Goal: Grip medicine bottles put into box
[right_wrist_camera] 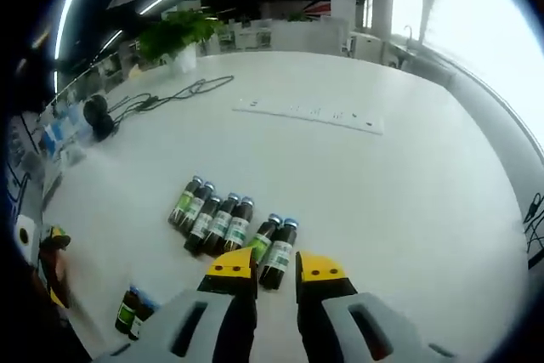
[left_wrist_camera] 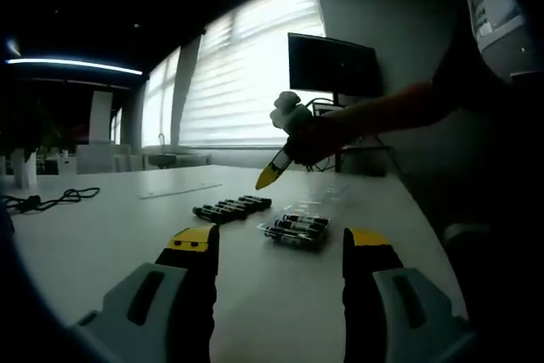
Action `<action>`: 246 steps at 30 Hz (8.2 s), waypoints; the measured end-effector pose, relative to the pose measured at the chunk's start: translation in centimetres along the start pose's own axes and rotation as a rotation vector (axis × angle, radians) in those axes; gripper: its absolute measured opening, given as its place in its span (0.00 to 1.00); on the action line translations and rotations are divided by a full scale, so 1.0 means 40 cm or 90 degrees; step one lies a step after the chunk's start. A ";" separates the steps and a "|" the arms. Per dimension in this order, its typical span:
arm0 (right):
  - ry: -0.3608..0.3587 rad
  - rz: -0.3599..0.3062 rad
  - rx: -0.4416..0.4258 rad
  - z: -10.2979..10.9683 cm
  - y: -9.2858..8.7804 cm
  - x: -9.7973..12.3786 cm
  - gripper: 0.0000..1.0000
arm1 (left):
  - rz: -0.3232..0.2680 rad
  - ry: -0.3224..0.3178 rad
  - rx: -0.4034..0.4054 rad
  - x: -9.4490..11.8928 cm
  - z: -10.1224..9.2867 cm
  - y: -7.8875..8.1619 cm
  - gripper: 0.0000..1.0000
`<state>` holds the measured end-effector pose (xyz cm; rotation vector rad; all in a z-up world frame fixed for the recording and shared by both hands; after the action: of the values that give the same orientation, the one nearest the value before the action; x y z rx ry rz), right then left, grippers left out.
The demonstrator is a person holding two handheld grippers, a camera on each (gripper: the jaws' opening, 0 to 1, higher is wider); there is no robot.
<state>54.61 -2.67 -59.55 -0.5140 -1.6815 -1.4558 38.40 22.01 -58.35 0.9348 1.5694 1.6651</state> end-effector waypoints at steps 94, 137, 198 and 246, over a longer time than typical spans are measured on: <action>0.157 -0.042 -0.269 0.222 -0.261 0.127 0.07 | 0.002 -0.011 -0.008 -0.001 -0.009 -0.001 0.51; 0.008 -0.110 0.024 0.231 -0.230 0.165 0.00 | 0.002 -0.013 -0.007 -0.001 -0.011 -0.001 0.51; -0.025 -0.135 -0.013 0.234 -0.266 0.143 0.00 | 0.007 0.001 0.039 -0.003 0.010 -0.002 0.52; 0.024 -0.128 -0.056 0.081 -0.023 0.087 0.10 | 0.015 0.034 0.006 -0.010 0.031 -0.002 0.51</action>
<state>50.88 -0.56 -57.30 -0.3708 -1.6843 -1.6787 39.66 22.33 -58.44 0.9239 1.6089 1.7125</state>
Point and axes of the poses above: the point that each gripper's makers call its tool centre point, and the gripper's own axes: x roughly backward along the fingers, z roughly to its left, y roughly out of its top, the point moved 3 cm from there along x, roughly backward along the fingers, and after that the axes turned 5 degrees about z, right-handed, at the moved point
